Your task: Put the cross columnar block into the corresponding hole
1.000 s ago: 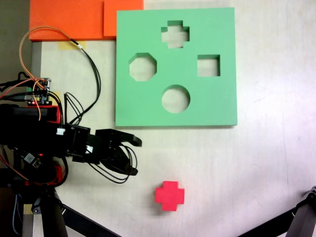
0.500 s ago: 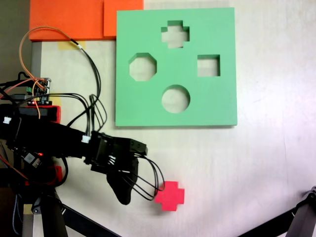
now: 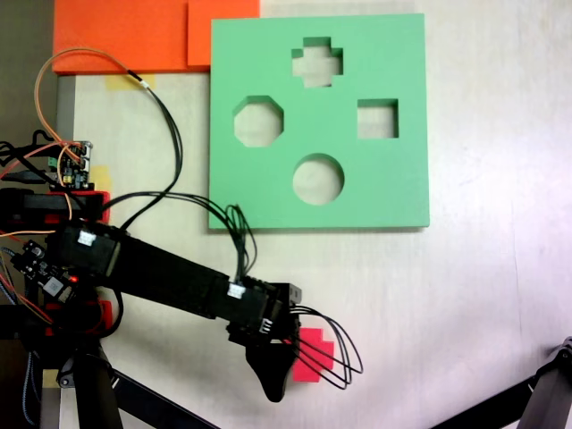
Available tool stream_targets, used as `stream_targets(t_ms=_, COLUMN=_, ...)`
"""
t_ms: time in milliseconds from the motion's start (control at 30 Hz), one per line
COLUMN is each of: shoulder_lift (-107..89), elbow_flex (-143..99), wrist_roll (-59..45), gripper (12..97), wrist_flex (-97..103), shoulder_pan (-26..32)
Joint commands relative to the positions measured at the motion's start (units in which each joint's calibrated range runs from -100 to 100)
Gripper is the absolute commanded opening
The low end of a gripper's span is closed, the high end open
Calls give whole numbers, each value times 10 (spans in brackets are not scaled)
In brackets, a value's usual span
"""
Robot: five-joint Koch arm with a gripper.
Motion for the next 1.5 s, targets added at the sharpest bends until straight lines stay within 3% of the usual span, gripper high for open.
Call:
stream_targets(t_ms=0, shoulder_lift=42, elbow_flex=53, wrist_roll=-9, gripper=956, wrist_flex=-12, shoulder_pan=-1)
stream_targets(t_ms=733, shoulder_lift=280, elbow_flex=120, wrist_roll=-10, gripper=943, wrist_flex=-5, shoulder_pan=-7)
stream_targets(t_ms=800, shoulder_lift=285, elbow_flex=111, wrist_roll=-10, gripper=869, wrist_flex=-5, shoulder_pan=-7)
stream_targets(t_ms=867, shoulder_lift=284, elbow_flex=99, wrist_roll=-9, gripper=685, wrist_flex=-6, shoulder_pan=-8)
stream_targets(t_ms=1000, shoulder_lift=284, elbow_flex=85, wrist_roll=-9, gripper=491, wrist_flex=-9, shoulder_pan=-8)
stream_targets(t_ms=1467, shoulder_lift=224, elbow_flex=77, wrist_roll=17, gripper=384, wrist_flex=-96, shoulder_pan=-2)
